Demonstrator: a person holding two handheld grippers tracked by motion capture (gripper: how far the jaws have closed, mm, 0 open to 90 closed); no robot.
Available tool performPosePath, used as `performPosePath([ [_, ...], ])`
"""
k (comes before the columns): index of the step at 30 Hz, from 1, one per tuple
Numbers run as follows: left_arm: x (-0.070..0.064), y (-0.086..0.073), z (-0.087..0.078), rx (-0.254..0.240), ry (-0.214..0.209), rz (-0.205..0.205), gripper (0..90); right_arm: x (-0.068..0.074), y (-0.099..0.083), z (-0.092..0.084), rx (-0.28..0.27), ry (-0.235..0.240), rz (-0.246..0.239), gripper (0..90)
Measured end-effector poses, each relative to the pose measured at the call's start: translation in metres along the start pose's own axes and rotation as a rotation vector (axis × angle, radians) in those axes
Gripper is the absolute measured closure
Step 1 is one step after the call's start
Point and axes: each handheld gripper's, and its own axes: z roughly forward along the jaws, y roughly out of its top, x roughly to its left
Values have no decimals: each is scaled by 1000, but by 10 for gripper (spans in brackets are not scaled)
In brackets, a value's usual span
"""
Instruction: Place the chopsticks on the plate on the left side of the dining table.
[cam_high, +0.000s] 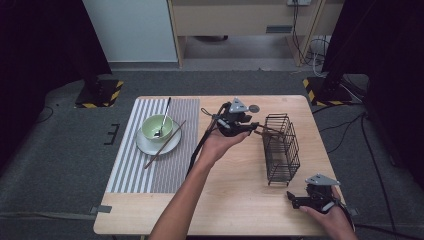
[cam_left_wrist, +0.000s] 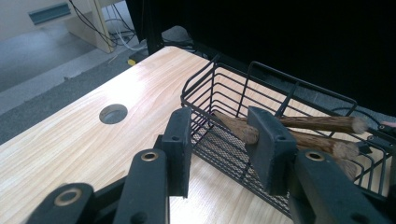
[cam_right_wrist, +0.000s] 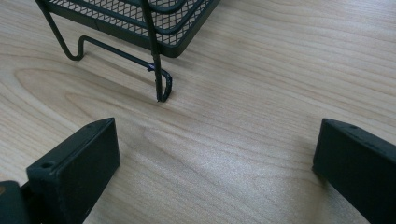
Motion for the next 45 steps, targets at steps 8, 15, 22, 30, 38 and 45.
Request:
performPosePath([
  [8,0,1,9,27,6,5,635,0,0,0,1,3,-3,6],
  [15,1,2,14,33,2,0,651,0,0,0,0,5,-7,6],
  [22,-1,3,12,26,-13,15,727,0,0,0,-2,4,-8,6],
  [30,-9,4,11,17,-17,39,832,0,0,0,-2,5,-8,6],
  [38,-10,1,10,14,-13,25,835,0,0,0,-2,5,-9,6],
  [45,-11,0,9,15,-12,18,836,0,0,0,-2,5,-9,6],
])
